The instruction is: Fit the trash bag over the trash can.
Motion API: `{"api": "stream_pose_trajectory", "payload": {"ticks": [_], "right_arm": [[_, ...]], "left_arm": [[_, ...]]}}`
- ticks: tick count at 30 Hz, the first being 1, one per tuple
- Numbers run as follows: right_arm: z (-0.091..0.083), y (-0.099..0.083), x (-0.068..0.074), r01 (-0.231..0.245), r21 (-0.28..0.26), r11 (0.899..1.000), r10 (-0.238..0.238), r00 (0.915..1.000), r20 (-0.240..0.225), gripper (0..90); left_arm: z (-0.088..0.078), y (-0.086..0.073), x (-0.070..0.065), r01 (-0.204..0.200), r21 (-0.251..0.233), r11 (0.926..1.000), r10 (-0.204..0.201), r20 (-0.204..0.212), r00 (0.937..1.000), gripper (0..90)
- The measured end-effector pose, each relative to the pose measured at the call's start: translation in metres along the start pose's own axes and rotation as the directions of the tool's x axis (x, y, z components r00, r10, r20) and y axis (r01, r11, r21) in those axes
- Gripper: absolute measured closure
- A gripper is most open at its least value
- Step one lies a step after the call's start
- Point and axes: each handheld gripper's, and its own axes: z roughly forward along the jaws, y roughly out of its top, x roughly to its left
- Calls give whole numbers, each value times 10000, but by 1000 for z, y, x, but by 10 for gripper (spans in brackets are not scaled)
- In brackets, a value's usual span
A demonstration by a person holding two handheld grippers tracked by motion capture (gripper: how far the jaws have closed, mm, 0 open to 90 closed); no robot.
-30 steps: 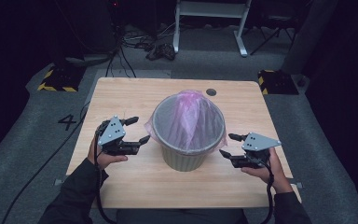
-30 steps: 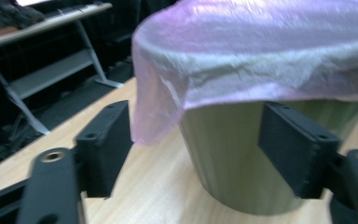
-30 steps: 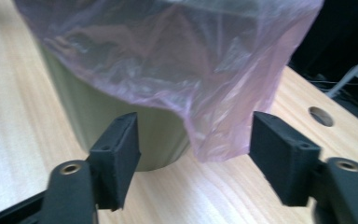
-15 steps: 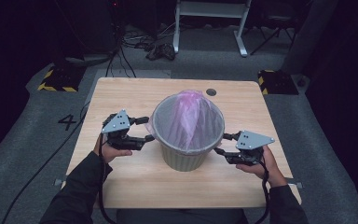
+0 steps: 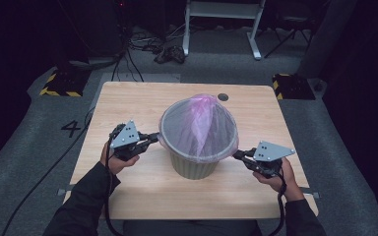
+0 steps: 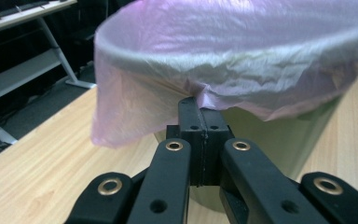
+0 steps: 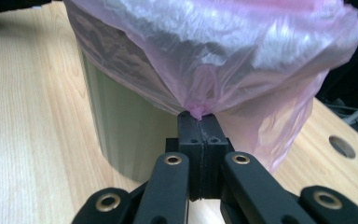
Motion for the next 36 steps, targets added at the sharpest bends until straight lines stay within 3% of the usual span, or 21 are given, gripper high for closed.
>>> {"api": "stream_pose_trajectory", "payload": {"ticks": [6, 12, 14, 17, 19, 20, 22, 23, 24, 25, 26, 28, 29, 32, 36], "right_arm": [[-3, -12, 3, -293, 230, 9993, 298, 9993, -212, 900], [9, -23, 4, -399, 707, 9967, 428, 9983, -400, 900], [14, -27, 5, -389, 901, 9952, 432, 9980, -460, 900], [23, -35, 8, -409, 1277, 9910, 495, 9967, -649, 900], [28, -41, 10, -482, 1445, 9883, 601, 9951, -789, 900], [30, -42, 10, -498, 1466, 9879, 621, 9948, -808, 900], [29, -43, 10, -585, 1319, 9895, 694, 9944, -796, 900], [28, -43, 10, -615, 1259, 9901, 714, 9946, -754, 900], [27, -42, 10, -643, 1219, 9905, 730, 9950, -685, 900], [25, -41, 9, -711, 1144, 9909, 786, 9949, -625, 900], [24, -41, 9, -773, 1051, 9915, 837, 9948, -576, 899], [21, -41, 8, -855, 927, 9920, 905, 9946, -511, 887], [20, -41, 8, -888, 859, 9923, 933, 9944, -489, 880], [19, -39, 8, -882, 849, 9925, 910, 9954, -304, 861], [18, -37, 8, -856, 825, 9929, 878, 9959, -228, 849]], "left_arm": [[-1, -12, -5, 31, 326, 9995, -37, 175, 9998, 900], [11, -23, -12, -103, 1015, 9948, 69, 344, 9994, 900], [17, -27, -15, -395, 1458, 9885, 336, 423, 9985, 900], [25, -37, -19, -503, 1934, 9798, 400, 566, 9976, 900], [26, -40, -19, -332, 1887, 9815, 231, 553, 9982, 900], [24, -41, -19, -225, 1761, 9841, 168, 338, 9993, 900], [17, -41, -16, 175, 1161, 9931, -169, -54, 9998, 893], [12, -40, -14, 315, 969, 9948, -289, -278, 9992, 744], [7, -38, -14, 374, 726, 9967, -328, -636, 9974, 669], [3, -36, -13, 502, 576, 9971, -459, -738, 9962, 555], [0, -34, -13, 575, 457, 9973, -539, -773, 9955, 501], [-5, -28, -16, 351, 272, 9990, -313, -1294, 9911, 383], [-5, -25, -18, 110, 306, 9995, -59, -1636, 9865, 335], [-6, -15, -25, -244, 156, 9996, 268, -1735, 9845, 230], [-5, -7, -27, -485, 82, 9988, 491, -1412, 9888, 190]]}}
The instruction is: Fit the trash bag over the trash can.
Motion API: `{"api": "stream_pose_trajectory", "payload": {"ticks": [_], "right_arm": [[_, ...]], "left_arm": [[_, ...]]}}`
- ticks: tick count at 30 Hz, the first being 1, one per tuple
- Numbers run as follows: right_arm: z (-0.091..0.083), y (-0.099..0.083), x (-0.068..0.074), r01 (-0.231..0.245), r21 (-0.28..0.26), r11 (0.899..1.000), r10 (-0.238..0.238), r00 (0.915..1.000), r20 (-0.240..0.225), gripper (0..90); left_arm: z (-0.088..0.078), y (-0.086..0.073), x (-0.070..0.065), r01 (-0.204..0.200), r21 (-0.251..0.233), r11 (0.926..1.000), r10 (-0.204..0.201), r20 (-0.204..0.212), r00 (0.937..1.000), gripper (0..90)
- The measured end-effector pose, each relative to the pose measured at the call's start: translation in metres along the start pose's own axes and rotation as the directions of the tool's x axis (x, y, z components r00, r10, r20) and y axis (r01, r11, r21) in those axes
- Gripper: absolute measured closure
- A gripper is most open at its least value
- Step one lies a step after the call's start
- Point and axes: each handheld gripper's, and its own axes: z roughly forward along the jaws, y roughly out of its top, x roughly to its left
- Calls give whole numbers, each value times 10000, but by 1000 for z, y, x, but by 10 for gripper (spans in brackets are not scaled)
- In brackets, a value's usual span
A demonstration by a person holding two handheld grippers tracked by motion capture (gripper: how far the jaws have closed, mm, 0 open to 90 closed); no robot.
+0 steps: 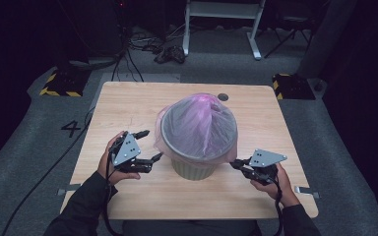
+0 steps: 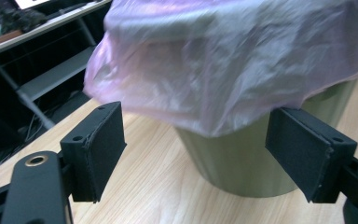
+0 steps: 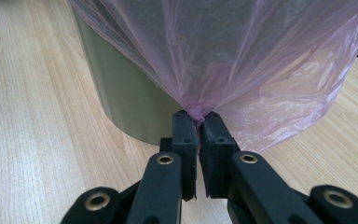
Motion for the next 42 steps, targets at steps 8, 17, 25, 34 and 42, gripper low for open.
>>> {"api": "stream_pose_trajectory", "payload": {"ticks": [8, 17, 25, 34, 42], "right_arm": [[-1, 1, 3, 152, -25, 9999, -152, 9999, 19, 829], [-6, 1, 2, 146, -106, 9998, -144, 9997, 188, 832], [-6, -1, 0, 41, -65, 10000, -39, 9997, 253, 897], [-1, -8, 0, -164, 189, 9997, 165, 9999, -39, 900], [17, -20, -8, -728, 866, 9936, 760, 9965, -347, 900]], "left_arm": [[3, 13, -7, 414, -299, 9987, -372, 1291, 9909, 157], [4, 19, -3, 346, -442, 9984, -305, 899, 9955, 666], [5, 14, -4, -628, 312, 9975, 602, 775, 9952, 900], [9, -13, -9, -789, 1329, 9880, 615, 1305, 9895, 900], [27, -35, -14, -720, 2207, 9727, 279, 1968, 9801, 900]]}}
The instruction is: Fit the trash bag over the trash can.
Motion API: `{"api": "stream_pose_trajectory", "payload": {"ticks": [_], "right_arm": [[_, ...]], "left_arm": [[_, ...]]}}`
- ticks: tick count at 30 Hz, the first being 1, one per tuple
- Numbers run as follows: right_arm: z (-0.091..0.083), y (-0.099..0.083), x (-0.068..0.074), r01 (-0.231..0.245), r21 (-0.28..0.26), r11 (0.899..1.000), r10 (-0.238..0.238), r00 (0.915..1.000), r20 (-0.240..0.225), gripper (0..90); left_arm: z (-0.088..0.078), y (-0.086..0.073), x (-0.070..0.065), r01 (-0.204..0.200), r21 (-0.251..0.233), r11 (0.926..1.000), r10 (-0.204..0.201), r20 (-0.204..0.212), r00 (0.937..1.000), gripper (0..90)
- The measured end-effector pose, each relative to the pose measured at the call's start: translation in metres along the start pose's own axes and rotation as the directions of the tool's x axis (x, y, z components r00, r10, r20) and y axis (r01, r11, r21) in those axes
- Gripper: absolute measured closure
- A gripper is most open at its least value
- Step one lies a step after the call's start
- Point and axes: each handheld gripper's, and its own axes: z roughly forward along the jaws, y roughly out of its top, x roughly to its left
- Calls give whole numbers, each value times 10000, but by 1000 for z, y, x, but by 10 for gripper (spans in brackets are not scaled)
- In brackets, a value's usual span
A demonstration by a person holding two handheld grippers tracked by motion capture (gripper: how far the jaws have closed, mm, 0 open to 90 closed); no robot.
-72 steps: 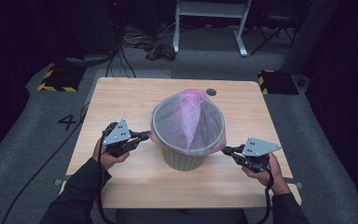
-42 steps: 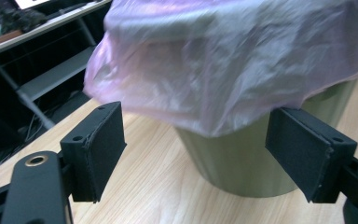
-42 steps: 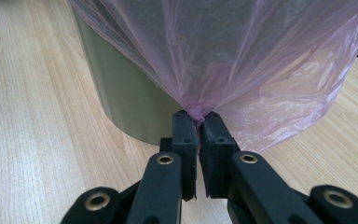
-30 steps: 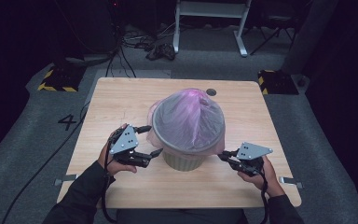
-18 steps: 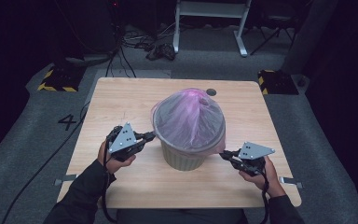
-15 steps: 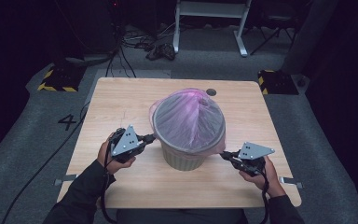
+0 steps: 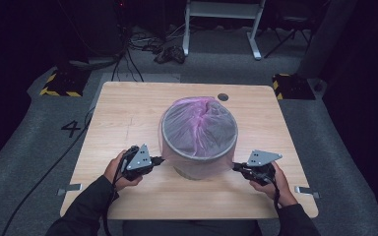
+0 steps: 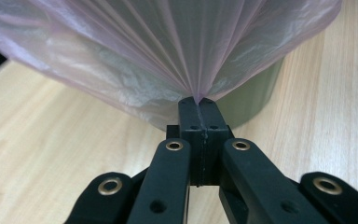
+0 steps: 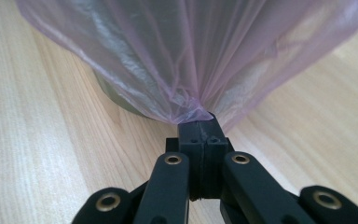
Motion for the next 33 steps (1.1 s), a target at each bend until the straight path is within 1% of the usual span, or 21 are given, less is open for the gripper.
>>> {"api": "stream_pose_trajectory", "payload": {"ticks": [2, 3, 6, 8, 10, 11, 13, 15, 17, 18, 19, 20, 22, 23, 24, 25, 27, 28, 29, 30, 33], "right_arm": [[5, -2, -2, -139, 114, 9998, 140, 9999, -16, 900], [7, -3, -3, -147, 169, 9997, 147, 9999, -19, 900], [12, -4, -5, -266, 357, 9990, 262, 9996, 121, 900], [16, -6, -9, -384, 452, 9982, 373, 9990, 237, 900], [19, -7, -12, -582, 509, 9970, 566, 9978, 335, 900], [21, -7, -15, -613, 546, 9966, 593, 9975, 378, 900], [24, -9, -20, -856, 626, 9944, 822, 9951, 553, 900], [27, -12, -27, -1221, 634, 9905, 1175, 9905, 711, 900], [29, -14, -33, -1593, 593, 9855, 1552, 9855, 679, 900], [30, -15, -34, -1660, 630, 9841, 1612, 9841, 743, 900], [31, -15, -35, -1748, 690, 9822, 1683, 9815, 913, 900], [31, -16, -36, -1773, 707, 9816, 1701, 9807, 968, 900], [30, -16, -37, -1853, 570, 9810, 1793, 9791, 964, 887], [27, -16, -36, -1858, 396, 9818, 1814, 9788, 950, 827], [25, -16, -36, -1820, 268, 9829, 1793, 9804, 819, 795], [22, -16, -36, -1817, 192, 9832, 1801, 9815, 657, 729], [14, -16, -34, -1606, 126, 9869, 1598, 9860, 486, 550], [10, -16, -33, -1608, 45, 9870, 1605, 9862, 399, 490], [6, -16, -33, -1625, -2, 9867, 1624, 9861, 357, 447], [-1, -16, -33, -1637, -202, 9863, 1643, 9858, 353, 392], [-20, -12, -32, -1651, -694, 9838, 1672, 9856, 263, 331]], "left_arm": [[4, -3, 1, 148, 42, 9999, -148, -21, 9999, 900], [6, -5, 2, 330, 72, 9994, -331, 113, 9994, 900], [13, -9, 4, 596, 233, 9980, -600, 161, 9981, 900], [17, -11, 5, 557, 430, 9975, -562, 87, 9984, 900], [21, -13, 7, 686, 572, 9960, -692, 89, 9976, 900], [22, -15, 8, 679, 714, 9951, -682, 20, 9977, 900], [25, -17, 11, 826, 846, 9930, -828, -15, 9966, 900], [27, -19, 12, 878, 1019, 9909, -881, -13, 9961, 900], [30, -22, 13, 1011, 1195, 9877, -1016, -18, 9948, 900], [31, -23, 14, 1004, 1372, 9854, -1003, -81, 9949, 900], [32, -26, 15, 1069, 1405, 9843, -1052, -195, 9943, 900], [32, -27, 15, 1083, 1353, 9849, -1063, -217, 9941, 900], [28, -31, 17, 1366, 940, 9862, -1368, -40, 9906, 899], [26, -31, 17, 1415, 861, 9862, -1423, 25, 9898, 829], [23, -32, 17, 1467, 833, 9857, -1467, -58, 9892, 792], [20, -32, 17, 1604, 695, 9846, -1600, -106, 9871, 709], [14, -33, 17, 1938, 560, 9794, -1931, -178, 9810, 580], [12, -34, 17, 2067, 501, 9771, -2059, -192, 9784, 504], [9, -34, 16, 2247, 524, 9730, -2243, -139, 9744, 435], [7, -34, 15, 2361, 551, 9702, -2354, -186, 9717, 358], [1, -35, 9, 2635, 459, 9636, -2622, -319, 9645, 212]]}}
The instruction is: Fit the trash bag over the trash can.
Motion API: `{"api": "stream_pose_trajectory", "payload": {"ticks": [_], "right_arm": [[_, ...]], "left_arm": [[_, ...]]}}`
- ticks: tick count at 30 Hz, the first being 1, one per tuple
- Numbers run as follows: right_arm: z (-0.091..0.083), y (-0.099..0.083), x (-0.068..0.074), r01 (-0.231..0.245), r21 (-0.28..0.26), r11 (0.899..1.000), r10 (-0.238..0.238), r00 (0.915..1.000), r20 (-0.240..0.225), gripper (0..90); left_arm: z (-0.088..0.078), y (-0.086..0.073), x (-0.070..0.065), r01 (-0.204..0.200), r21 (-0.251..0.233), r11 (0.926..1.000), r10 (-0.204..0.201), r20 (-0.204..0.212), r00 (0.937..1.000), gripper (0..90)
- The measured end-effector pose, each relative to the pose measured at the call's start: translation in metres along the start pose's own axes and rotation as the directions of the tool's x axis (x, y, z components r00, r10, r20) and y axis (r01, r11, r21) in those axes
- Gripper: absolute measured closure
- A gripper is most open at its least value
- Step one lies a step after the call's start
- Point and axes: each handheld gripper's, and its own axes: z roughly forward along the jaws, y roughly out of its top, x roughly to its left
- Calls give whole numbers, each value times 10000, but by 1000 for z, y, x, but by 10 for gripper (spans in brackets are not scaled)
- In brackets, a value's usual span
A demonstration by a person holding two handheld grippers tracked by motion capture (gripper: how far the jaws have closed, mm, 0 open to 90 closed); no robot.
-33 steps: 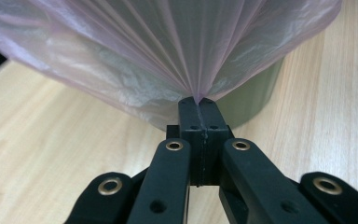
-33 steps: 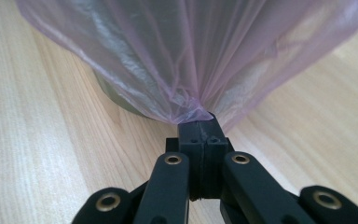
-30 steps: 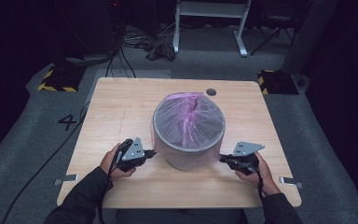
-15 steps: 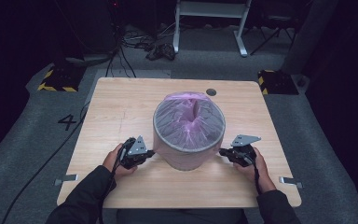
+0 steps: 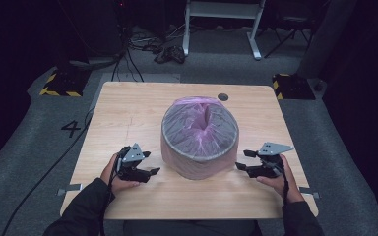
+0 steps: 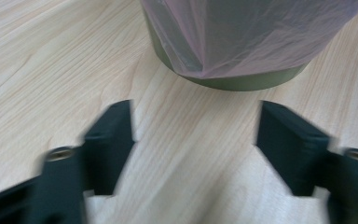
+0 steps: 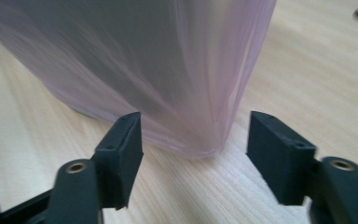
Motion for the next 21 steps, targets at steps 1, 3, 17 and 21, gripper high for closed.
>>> {"api": "stream_pose_trajectory", "payload": {"ticks": [1, 3, 17, 21], "right_arm": [[-6, 2, 1, -32, -151, 9999, 31, 10000, -42, 323], [-16, 6, 3, 32, -365, 9993, -36, 9999, -102, 312], [-57, 78, 19, 811, -1587, 9840, -774, 9966, 289, 314], [-59, 106, 25, 1163, -1885, 9752, -1133, 9932, 265, 326]], "left_arm": [[-2, -1, -2, 34, -44, 10000, -34, -27, 10000, 192], [-2, -4, -4, 152, -3, 9999, -152, 61, 9999, 180], [7, -17, -11, 247, 732, 9970, -257, 118, 9996, 183], [10, -20, -9, 367, 798, 9961, -384, 198, 9991, 184]]}}
